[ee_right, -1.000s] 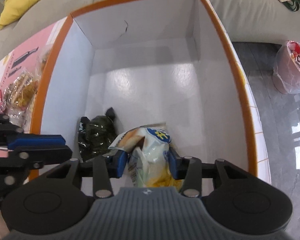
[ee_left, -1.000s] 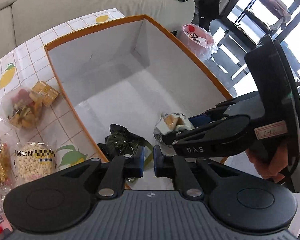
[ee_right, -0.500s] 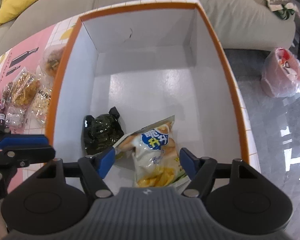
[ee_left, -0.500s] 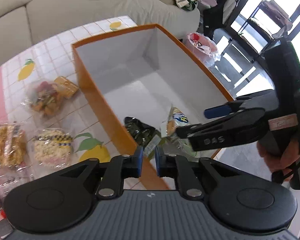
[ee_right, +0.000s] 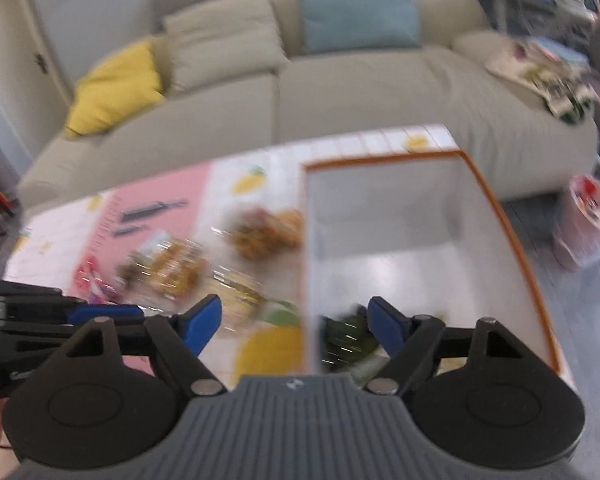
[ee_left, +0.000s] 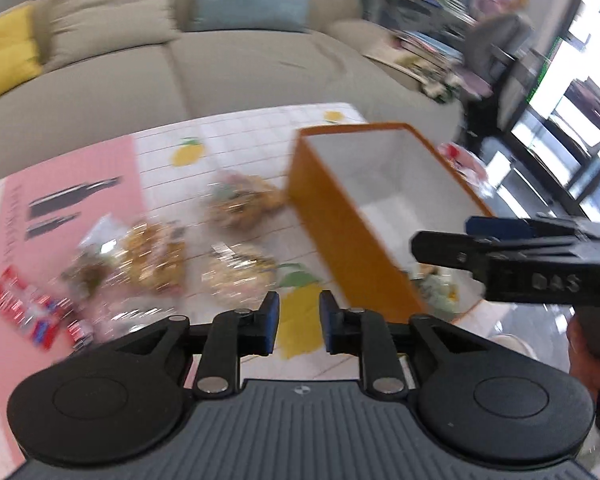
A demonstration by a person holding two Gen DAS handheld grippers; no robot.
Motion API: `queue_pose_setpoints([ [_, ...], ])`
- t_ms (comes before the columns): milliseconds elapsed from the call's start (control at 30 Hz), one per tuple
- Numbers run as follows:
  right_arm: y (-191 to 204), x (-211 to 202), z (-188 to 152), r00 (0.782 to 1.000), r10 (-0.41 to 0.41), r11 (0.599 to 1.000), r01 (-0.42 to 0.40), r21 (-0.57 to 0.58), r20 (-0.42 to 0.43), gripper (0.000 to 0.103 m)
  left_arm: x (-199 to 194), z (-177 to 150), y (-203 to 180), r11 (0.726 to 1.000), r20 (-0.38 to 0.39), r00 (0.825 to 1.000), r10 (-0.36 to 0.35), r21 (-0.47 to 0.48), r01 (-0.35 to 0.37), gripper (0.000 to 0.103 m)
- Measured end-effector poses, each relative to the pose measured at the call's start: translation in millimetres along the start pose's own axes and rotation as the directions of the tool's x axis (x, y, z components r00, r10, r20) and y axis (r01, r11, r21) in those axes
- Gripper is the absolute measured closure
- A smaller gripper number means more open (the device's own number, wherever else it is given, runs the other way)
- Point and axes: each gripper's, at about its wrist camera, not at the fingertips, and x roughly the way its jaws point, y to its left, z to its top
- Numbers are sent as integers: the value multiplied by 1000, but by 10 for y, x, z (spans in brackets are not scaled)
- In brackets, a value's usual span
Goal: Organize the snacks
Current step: 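Withdraw both tools from the box back over the table, then grasp the waffle biscuit pack with left tool while right tool grasps MILENI bag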
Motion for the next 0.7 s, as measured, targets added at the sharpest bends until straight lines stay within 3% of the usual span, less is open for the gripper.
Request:
queue_pose_setpoints([
  [133, 408, 14, -203, 995, 57, 998, -56, -24, 77, 24, -149, -184, 390, 995, 23, 997, 67, -78, -66, 51],
  [233, 686, 140, -352, 993, 72, 995, -66, -73, 89, 24, -217, -320, 659, 987, 26, 995, 92, -137, -87, 38],
  [333, 866, 316, -506, 994, 64, 993, -55, -102, 86, 16, -237, -473, 844, 977, 35, 992, 117, -185, -109, 32],
  [500, 1000, 594, -752, 997, 28, 997, -23, -79, 72, 14, -181, -633, 1001, 970, 73, 987, 142, -207, -124, 25],
  [700, 1064, 832, -832, 999, 8, 995, -5, -100, 31, 9, -22, -639, 996, 985, 109, 985, 132, -131, -117, 18],
])
